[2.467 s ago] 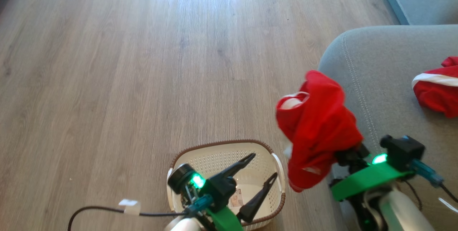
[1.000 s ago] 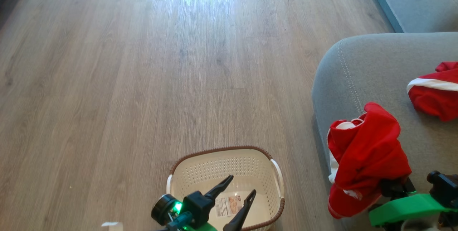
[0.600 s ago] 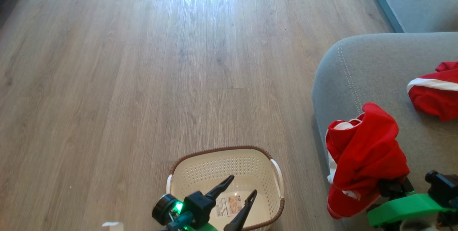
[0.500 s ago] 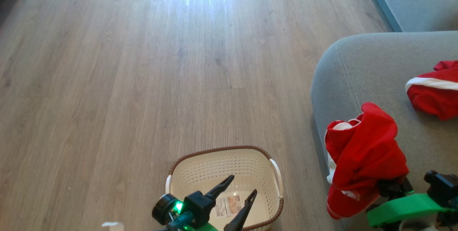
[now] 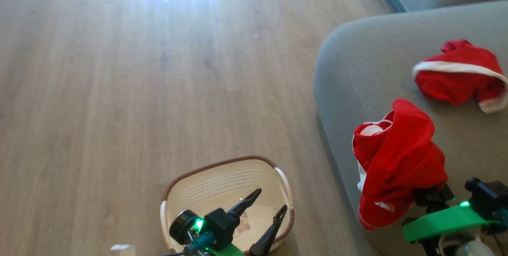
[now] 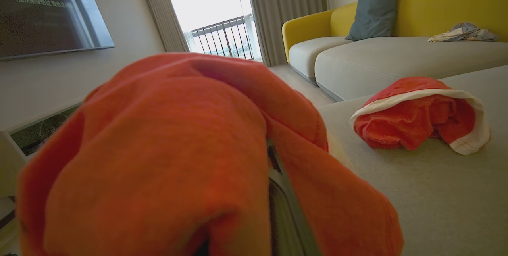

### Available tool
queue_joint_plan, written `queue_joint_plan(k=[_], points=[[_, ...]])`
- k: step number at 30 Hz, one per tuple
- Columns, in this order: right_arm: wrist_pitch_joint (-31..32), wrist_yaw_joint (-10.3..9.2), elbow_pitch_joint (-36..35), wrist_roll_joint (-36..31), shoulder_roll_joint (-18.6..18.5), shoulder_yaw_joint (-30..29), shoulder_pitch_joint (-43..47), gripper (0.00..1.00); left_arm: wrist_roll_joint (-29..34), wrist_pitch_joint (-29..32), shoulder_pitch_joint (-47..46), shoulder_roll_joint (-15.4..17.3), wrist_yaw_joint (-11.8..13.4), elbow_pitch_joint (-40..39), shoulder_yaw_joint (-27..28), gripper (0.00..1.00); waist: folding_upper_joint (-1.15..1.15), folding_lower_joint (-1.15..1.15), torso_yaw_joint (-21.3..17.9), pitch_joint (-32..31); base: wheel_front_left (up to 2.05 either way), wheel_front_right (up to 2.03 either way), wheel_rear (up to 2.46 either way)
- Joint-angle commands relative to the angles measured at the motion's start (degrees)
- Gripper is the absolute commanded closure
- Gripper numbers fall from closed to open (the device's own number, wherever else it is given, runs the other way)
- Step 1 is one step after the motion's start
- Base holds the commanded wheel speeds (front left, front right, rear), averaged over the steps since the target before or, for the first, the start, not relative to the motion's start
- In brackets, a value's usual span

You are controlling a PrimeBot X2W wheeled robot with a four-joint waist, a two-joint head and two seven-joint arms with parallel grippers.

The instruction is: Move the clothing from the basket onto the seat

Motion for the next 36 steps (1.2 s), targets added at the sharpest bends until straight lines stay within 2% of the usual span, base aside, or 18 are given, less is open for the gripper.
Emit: queue_joint_plan(k=[1,11,21,27,36], points=[[-0.8,0.00,-2.6,-0.3,-1.1,1.1,-3.1,1.00,0.1,-0.3,-3.3,-0.2,-0.1,-2.2,1.4,0.00,0.00,0.00,-3.1,1.3,0.00,0.00,0.00],[-0.8,0.00,-3.6,-0.4,0.0,-1.0,-2.7,1.00,0.6,-0.3,-4.9,-0.2,-0.1,-3.3,-0.1,0.00,0.00,0.00,-14.1,4.4,0.00,0.00,0.00],[-0.8,0.00,-3.9,-0.6,1.4,-2.8,-2.7,1.00,1.5,-0.3,-6.5,-0.2,-0.1,-3.7,-2.0,0.00,0.00,0.00,-21.2,6.3,0.00,0.00,0.00],[-0.8,0.00,-5.2,-0.8,2.4,-5.5,-1.7,1.00,0.6,-0.3,-8.2,-0.2,-0.1,-3.6,-4.6,0.00,0.00,0.00,-21.7,7.2,0.00,0.00,0.00],[-0.8,0.00,-6.1,-0.2,2.2,-6.7,-3.1,1.00,0.3,-0.3,-8.6,-0.2,-0.1,-3.8,-4.4,0.00,0.00,0.00,-22.0,7.8,0.00,0.00,0.00]])
